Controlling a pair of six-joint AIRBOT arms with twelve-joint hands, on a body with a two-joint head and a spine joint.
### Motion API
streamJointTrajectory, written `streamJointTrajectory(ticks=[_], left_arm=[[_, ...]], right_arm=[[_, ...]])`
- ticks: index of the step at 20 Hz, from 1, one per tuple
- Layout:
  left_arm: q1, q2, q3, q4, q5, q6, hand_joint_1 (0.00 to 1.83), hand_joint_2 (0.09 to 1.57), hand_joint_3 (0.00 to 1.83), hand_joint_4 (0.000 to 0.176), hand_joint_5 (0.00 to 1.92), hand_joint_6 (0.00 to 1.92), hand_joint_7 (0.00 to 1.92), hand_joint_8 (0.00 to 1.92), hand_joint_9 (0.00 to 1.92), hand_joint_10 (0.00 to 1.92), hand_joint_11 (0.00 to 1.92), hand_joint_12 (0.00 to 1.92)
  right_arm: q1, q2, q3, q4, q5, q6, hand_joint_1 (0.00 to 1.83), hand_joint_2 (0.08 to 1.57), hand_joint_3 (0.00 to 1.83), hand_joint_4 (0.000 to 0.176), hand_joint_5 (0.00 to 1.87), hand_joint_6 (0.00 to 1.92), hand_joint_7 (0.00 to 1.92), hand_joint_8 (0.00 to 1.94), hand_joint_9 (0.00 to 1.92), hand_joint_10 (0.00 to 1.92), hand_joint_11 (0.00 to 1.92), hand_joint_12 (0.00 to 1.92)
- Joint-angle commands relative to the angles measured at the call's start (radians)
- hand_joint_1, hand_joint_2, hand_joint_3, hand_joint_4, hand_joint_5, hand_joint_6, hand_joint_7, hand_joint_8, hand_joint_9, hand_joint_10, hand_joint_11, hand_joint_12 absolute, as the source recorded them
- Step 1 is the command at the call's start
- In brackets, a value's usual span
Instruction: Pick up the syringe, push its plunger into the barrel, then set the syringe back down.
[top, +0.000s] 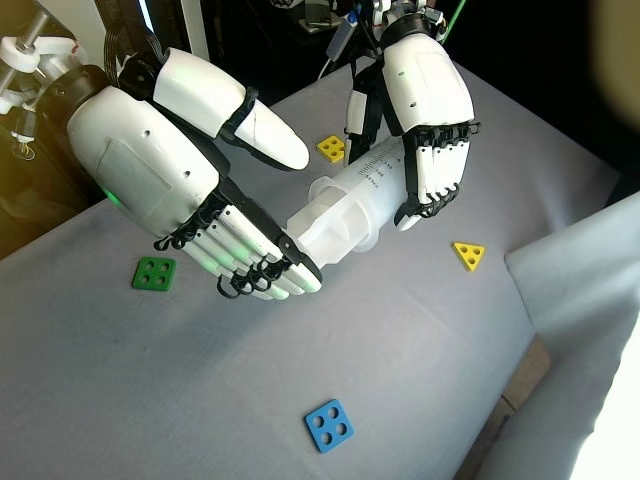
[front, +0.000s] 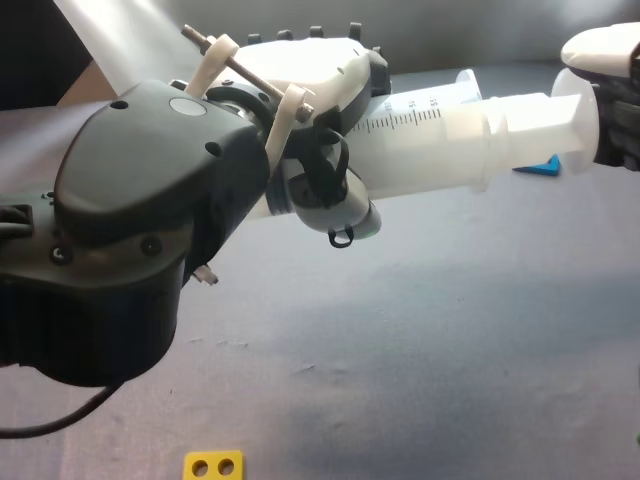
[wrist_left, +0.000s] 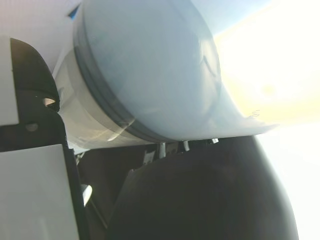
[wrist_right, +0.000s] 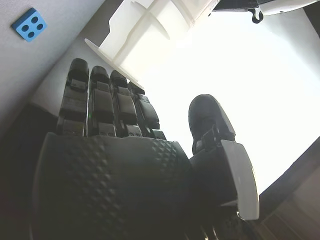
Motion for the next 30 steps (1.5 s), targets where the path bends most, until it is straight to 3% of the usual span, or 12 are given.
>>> streamJointTrajectory(ticks=[1, 2, 9, 11, 14, 16, 21, 28, 30], left_arm=[[-0.02, -0.002, 0.003, 0.085, -0.006, -0.007, 1.37, 1.13, 0.0, 0.0, 0.88, 1.02, 0.98, 1.02, 0.85, 1.28, 0.7, 0.98], [-0.02, -0.002, 0.003, 0.085, -0.006, -0.007, 1.37, 1.14, 0.0, 0.0, 0.86, 1.04, 0.98, 1.02, 0.85, 1.28, 0.69, 0.98], [-0.024, -0.002, 0.005, 0.083, -0.006, -0.004, 1.37, 1.14, 0.0, 0.0, 0.88, 1.04, 0.93, 1.1, 0.83, 1.3, 0.67, 0.95], [-0.026, -0.002, 0.004, 0.078, -0.006, 0.0, 1.37, 1.14, 0.0, 0.0, 0.88, 1.03, 0.95, 1.08, 0.82, 1.31, 0.67, 0.95], [-0.026, -0.002, 0.003, 0.077, -0.006, 0.002, 1.36, 1.15, 0.0, 0.0, 0.88, 1.0, 0.92, 1.14, 0.81, 1.33, 0.69, 0.97], [-0.026, -0.002, 0.003, 0.077, -0.006, 0.003, 1.36, 1.15, 0.0, 0.0, 0.89, 1.0, 0.9, 1.17, 0.8, 1.33, 0.69, 0.97], [-0.026, -0.002, 0.004, 0.077, -0.006, 0.007, 1.36, 1.16, 0.0, 0.0, 0.85, 1.07, 0.91, 1.13, 0.81, 1.34, 0.64, 1.0], [-0.028, -0.004, 0.004, 0.076, -0.006, 0.009, 1.37, 1.14, 0.0, 0.0, 0.89, 1.0, 0.96, 1.08, 0.82, 1.3, 0.68, 0.97], [-0.031, -0.004, 0.005, 0.076, -0.006, 0.01, 1.36, 1.15, 0.0, 0.0, 0.9, 0.99, 0.9, 1.17, 0.81, 1.31, 0.69, 0.97]], right_arm=[[0.018, -0.016, -0.001, -0.05, 0.023, 0.003, 0.0, 1.39, 0.0, 0.0, 0.07, 0.01, 0.08, 0.0, 0.07, 0.01, 0.0, 0.33], [0.02, -0.029, 0.0, -0.05, 0.021, 0.004, 0.0, 1.4, 0.0, 0.0, 0.05, 0.0, 0.06, 0.0, 0.05, 0.0, 0.0, 0.24], [0.025, -0.082, 0.0, -0.05, 0.007, 0.007, 0.0, 1.39, 0.0, 0.0, 0.07, 0.01, 0.08, 0.01, 0.06, 0.01, 0.0, 0.21], [0.029, -0.098, 0.0, -0.05, 0.006, 0.007, 0.0, 1.39, 0.0, 0.0, 0.09, 0.0, 0.1, 0.0, 0.08, 0.01, 0.0, 0.36], [0.033, -0.121, 0.0, -0.05, -0.004, 0.007, 0.0, 1.4, 0.0, 0.0, 0.1, 0.0, 0.11, 0.0, 0.09, 0.01, 0.0, 0.37], [0.033, -0.139, 0.0, -0.051, -0.018, 0.007, 0.0, 1.4, 0.0, 0.0, 0.08, 0.0, 0.09, 0.0, 0.06, 0.0, 0.0, 0.26], [0.033, -0.191, 0.0, -0.051, -0.045, 0.006, 0.0, 1.39, 0.0, 0.0, 0.12, 0.01, 0.12, 0.01, 0.1, 0.01, 0.0, 0.41], [0.034, -0.245, 0.0, -0.068, -0.054, 0.006, 0.0, 1.4, 0.0, 0.0, 0.11, 0.01, 0.12, 0.01, 0.1, 0.01, 0.0, 0.33], [0.034, -0.256, 0.0, -0.084, -0.054, 0.006, 0.0, 1.4, 0.0, 0.0, 0.09, 0.0, 0.1, 0.0, 0.07, 0.0, 0.0, 0.27]])
